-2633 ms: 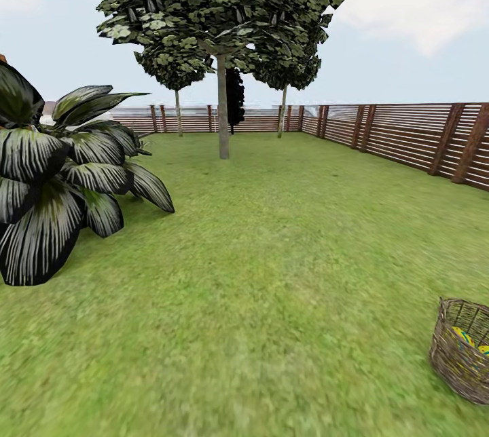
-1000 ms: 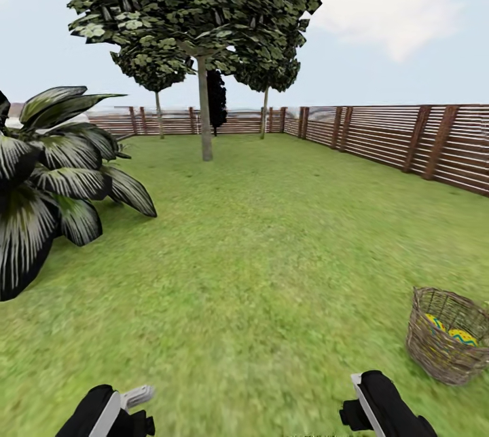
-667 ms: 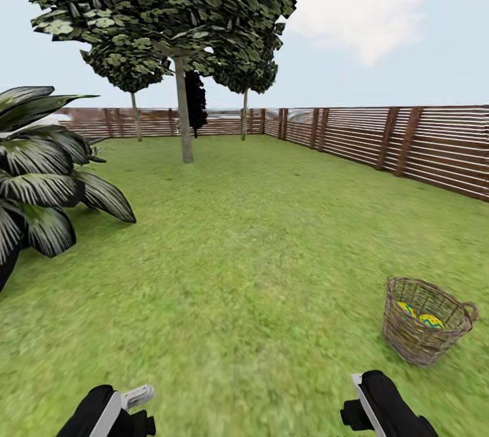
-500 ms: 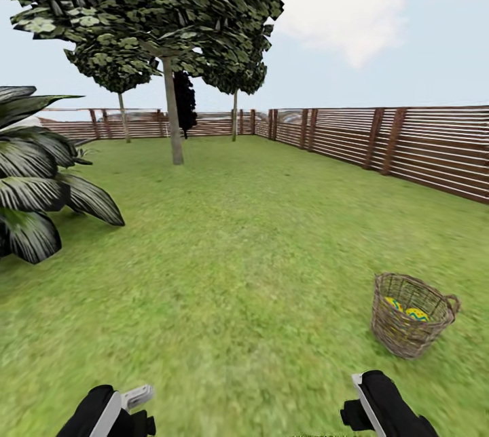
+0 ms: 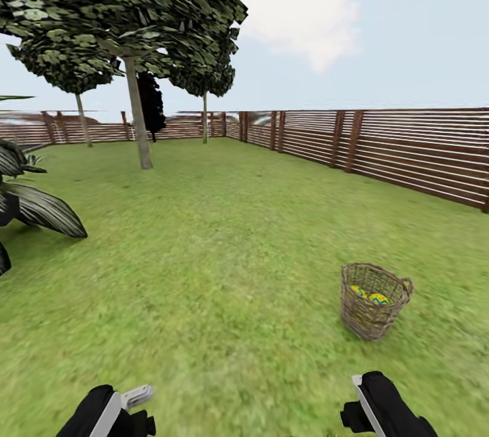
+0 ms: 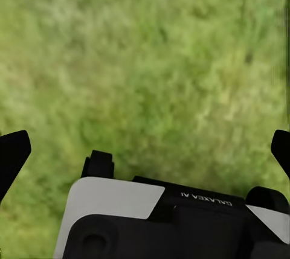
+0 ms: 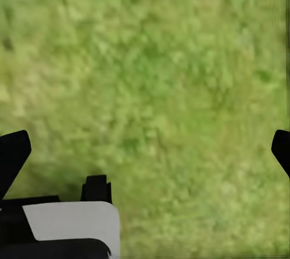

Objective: Take the three Easter eggs out of the wicker basket on the lawn in the garden, then place them on the lawn next to a single tree (choose any tree) so that all three eggs are next to the same tree and none are left in the basket.

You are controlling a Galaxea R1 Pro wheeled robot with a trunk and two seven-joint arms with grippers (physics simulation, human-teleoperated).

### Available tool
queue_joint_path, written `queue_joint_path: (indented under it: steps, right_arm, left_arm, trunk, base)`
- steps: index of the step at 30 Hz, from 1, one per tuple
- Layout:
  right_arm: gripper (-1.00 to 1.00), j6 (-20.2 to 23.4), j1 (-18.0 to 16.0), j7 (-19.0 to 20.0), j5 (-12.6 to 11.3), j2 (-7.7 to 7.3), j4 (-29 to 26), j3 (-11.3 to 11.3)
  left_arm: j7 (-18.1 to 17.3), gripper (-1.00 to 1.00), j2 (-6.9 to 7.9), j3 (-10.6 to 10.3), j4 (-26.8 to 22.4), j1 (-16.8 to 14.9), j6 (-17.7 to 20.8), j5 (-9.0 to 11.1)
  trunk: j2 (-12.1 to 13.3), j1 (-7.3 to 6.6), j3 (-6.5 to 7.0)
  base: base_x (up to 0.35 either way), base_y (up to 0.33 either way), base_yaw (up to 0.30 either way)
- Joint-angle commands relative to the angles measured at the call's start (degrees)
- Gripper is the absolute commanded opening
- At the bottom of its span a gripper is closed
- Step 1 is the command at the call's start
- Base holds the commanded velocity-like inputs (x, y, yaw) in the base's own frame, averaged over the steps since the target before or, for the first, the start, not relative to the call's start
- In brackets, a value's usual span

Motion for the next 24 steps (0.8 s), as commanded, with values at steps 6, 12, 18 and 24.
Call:
queue_joint_path:
  steps: [6, 12, 18, 24]
  right_arm:
    - [1.00, 0.3, 0.0, 0.2, 0.4, -0.06, 0.0, 0.0]
    - [1.00, 0.3, 0.0, 0.2, 0.4, -0.11, -0.1, 0.0]
    - [1.00, 0.3, 0.0, 0.2, 0.4, -0.14, -0.1, 0.0]
    - [1.00, 0.3, 0.0, 0.2, 0.4, -0.19, -0.1, 0.0]
  left_arm:
    - [0.5, 1.00, 0.00, 0.0, -0.1, 0.0, 0.2, 0.6]
    - [0.4, 1.00, 0.00, 0.0, -0.1, 0.0, 0.2, 0.7]
    - [0.4, 1.00, 0.00, 0.0, -0.1, 0.0, 0.2, 0.7]
    - [0.4, 1.00, 0.00, 0.0, -0.1, 0.0, 0.2, 0.7]
  trunk:
    - [0.0, 0.00, 0.15]
    - [0.0, 0.00, 0.36]
    - [0.0, 0.00, 0.57]
    - [0.0, 0.00, 0.79]
  base:
    - [0.000, 0.000, -0.289]
    - [0.000, 0.000, -0.289]
    - [0.000, 0.000, -0.289]
    - [0.000, 0.000, -0.289]
